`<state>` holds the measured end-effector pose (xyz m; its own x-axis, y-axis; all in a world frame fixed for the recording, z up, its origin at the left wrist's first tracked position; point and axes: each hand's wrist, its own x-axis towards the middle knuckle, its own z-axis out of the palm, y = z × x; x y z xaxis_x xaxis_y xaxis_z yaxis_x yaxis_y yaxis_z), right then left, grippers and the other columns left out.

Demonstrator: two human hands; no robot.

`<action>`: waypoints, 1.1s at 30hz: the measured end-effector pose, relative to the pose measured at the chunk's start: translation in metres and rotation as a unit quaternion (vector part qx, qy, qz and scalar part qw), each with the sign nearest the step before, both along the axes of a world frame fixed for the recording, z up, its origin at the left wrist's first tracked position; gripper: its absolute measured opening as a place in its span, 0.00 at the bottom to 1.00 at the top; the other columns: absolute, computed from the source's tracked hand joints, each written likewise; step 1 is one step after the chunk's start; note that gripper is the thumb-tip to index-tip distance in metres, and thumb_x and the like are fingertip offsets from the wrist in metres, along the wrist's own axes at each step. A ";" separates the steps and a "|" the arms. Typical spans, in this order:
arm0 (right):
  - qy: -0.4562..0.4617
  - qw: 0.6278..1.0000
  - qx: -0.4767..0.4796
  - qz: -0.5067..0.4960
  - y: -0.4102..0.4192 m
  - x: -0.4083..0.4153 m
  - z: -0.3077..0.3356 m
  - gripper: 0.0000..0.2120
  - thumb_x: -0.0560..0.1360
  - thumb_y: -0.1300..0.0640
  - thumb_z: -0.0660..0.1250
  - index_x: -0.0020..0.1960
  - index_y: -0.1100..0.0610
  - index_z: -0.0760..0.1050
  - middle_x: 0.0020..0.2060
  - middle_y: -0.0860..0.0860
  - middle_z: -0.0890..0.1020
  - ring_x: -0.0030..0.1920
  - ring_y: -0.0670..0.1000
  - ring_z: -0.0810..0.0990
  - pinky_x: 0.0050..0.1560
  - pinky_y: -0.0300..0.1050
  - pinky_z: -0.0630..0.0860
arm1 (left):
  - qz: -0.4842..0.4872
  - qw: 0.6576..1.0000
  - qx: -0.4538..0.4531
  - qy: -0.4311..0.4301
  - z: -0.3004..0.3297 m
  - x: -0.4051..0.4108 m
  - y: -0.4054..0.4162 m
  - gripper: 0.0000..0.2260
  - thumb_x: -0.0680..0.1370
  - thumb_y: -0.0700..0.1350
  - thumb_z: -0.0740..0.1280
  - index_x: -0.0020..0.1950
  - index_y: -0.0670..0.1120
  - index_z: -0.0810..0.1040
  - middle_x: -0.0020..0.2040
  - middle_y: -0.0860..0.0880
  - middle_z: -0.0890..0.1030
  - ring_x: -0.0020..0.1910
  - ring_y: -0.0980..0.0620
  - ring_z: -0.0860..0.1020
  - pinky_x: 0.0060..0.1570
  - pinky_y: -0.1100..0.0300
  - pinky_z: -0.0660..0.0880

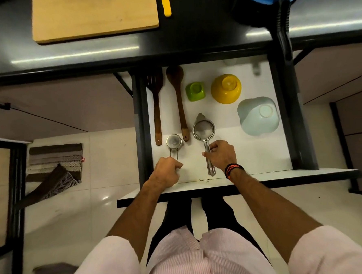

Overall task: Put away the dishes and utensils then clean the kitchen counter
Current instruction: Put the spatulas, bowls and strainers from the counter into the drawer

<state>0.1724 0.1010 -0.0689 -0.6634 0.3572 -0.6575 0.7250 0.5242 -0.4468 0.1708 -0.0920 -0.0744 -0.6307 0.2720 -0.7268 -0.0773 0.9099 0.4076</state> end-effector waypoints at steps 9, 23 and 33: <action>0.072 0.993 0.095 0.019 -0.004 0.003 0.002 0.05 0.68 0.61 0.71 0.44 0.59 0.78 0.39 0.53 0.82 0.41 0.55 0.80 0.39 0.43 0.74 | 0.053 0.998 0.028 -0.017 0.001 0.003 -0.001 0.21 0.74 0.39 0.74 0.67 0.48 0.78 0.63 0.48 0.80 0.62 0.48 0.77 0.67 0.54 0.72; 0.003 0.911 0.223 0.347 -0.010 0.004 -0.014 0.08 0.76 0.63 0.66 0.55 0.60 0.75 0.51 0.57 0.81 0.50 0.59 0.81 0.45 0.47 0.74 | 0.070 0.997 0.030 -0.020 -0.002 0.005 -0.010 0.24 0.74 0.43 0.74 0.70 0.48 0.74 0.66 0.48 0.77 0.65 0.47 0.75 0.69 0.51 0.70; -0.034 0.922 0.187 0.337 -0.006 0.011 -0.015 0.14 0.73 0.63 0.67 0.58 0.60 0.76 0.55 0.57 0.79 0.53 0.59 0.80 0.49 0.47 0.76 | 0.063 0.997 0.023 -0.026 -0.005 0.005 -0.007 0.23 0.76 0.45 0.73 0.70 0.48 0.73 0.67 0.47 0.76 0.64 0.46 0.75 0.68 0.51 0.68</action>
<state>0.1838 0.0952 -0.0839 -0.7790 0.0898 -0.6206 0.1984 0.9741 -0.1080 0.1762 -0.0985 -0.0795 -0.6243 0.2267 -0.7476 -0.2117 0.8721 0.4412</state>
